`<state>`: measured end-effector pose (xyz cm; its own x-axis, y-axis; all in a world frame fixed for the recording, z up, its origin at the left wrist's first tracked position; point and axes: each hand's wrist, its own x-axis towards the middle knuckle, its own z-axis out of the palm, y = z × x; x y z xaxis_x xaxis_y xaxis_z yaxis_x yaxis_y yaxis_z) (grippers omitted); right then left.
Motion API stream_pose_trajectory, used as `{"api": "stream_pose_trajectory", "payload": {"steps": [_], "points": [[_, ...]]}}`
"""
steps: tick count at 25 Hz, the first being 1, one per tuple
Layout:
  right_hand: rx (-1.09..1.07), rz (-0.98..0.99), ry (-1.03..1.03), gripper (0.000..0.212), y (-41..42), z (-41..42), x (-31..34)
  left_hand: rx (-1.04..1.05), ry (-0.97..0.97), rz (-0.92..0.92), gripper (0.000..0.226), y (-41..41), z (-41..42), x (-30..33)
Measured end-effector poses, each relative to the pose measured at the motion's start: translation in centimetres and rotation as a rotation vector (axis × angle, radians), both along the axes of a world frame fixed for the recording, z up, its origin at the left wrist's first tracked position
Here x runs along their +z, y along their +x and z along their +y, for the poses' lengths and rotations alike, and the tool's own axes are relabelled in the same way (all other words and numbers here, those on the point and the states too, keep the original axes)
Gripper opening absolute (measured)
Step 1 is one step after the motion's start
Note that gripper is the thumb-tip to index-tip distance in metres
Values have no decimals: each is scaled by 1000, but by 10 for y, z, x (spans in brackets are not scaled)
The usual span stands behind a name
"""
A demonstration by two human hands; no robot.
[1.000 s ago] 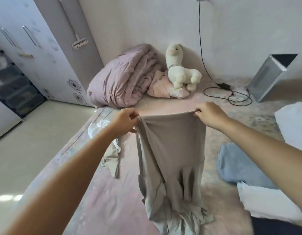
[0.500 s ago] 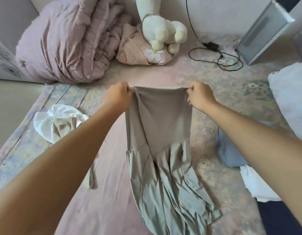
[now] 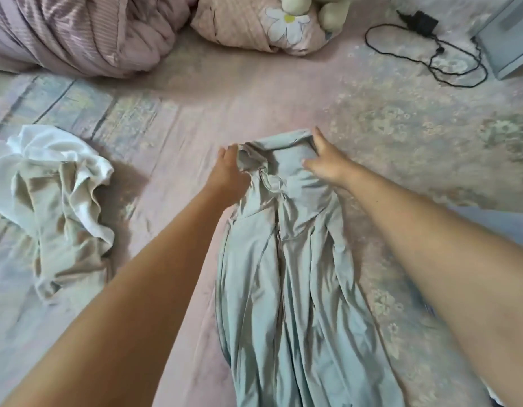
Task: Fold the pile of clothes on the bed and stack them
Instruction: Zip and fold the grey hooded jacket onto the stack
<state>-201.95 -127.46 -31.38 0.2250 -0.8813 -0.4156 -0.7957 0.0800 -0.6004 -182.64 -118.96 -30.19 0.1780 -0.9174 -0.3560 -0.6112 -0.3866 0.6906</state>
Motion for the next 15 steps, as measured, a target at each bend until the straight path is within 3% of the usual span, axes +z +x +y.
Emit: {"api": "stream_pose_trajectory", "payload": {"steps": [4,7,11,12,15], "points": [[36,78,172,68,-32,84,-78,-228,202,-183,68,-2,95,-102],[28,35,195,64,-42,146,-123,-440,218,-360,66,-18,154,-149],[-119,-71,121,58,-67,286,-145,-369,157,-318,57,-83,257,-148],[-137,-63,99,57,-73,332,-143,-392,221,-243,56,-93,290,-146],[81,106,-17,61,-100,445,-145,-420,240,-288,54,-105,375,-149]]}}
